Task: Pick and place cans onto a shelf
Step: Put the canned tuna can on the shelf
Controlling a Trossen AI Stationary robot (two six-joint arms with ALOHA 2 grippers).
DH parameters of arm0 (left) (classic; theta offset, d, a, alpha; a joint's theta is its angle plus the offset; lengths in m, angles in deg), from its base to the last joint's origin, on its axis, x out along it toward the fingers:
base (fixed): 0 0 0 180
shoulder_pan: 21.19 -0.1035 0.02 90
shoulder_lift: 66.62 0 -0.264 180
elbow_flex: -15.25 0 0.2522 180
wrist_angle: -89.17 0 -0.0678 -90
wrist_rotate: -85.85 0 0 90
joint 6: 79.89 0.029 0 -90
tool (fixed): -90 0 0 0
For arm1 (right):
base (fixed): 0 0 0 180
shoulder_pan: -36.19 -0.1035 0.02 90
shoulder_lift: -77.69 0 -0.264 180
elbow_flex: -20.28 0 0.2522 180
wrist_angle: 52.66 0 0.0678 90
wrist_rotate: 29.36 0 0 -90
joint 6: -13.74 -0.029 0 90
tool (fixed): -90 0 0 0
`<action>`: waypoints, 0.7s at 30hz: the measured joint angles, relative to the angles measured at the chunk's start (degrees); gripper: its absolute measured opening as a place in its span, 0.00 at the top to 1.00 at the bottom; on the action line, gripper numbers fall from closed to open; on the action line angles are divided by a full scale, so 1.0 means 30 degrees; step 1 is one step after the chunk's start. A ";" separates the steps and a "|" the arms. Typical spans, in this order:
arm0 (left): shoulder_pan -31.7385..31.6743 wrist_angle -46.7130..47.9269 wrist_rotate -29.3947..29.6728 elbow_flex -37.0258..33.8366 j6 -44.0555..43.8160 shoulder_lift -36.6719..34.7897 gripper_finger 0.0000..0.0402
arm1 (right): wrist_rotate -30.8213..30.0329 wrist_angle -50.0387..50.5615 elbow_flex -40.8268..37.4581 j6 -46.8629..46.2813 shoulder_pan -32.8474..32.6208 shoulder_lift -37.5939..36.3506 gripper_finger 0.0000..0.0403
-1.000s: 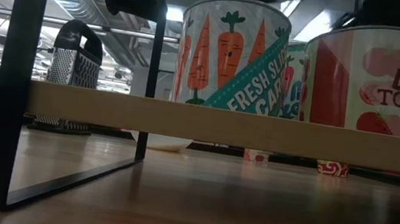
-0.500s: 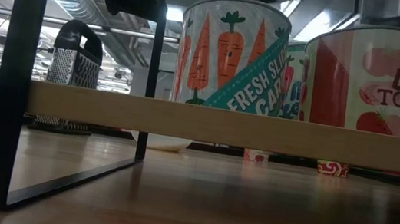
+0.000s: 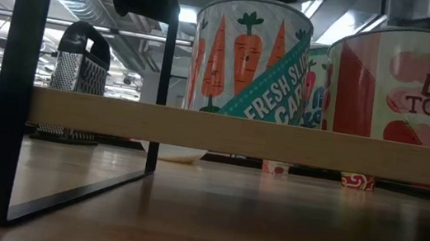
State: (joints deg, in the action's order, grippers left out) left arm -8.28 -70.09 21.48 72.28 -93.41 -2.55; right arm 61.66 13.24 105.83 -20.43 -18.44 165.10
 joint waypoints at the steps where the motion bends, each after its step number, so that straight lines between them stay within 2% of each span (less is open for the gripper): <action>1: 0.0002 0.0000 0.0001 0.0000 0.0000 0.0000 0.66 | -0.0018 0.0142 0.0000 0.0009 0.0000 0.0230 0.96; 9: 0.0002 0.0000 0.0004 0.0000 -0.0007 0.0000 0.66 | -0.0016 0.1981 0.0000 0.0048 0.0000 0.1733 0.96; 21: 0.0000 0.0000 -0.0002 0.0000 -0.0004 0.0000 0.66 | -0.0016 0.2092 0.0000 0.1089 0.0000 0.2976 0.96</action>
State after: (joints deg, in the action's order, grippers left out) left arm -8.28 -70.09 21.48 72.28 -93.42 -2.55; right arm 61.62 19.52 105.83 -17.17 -18.44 174.03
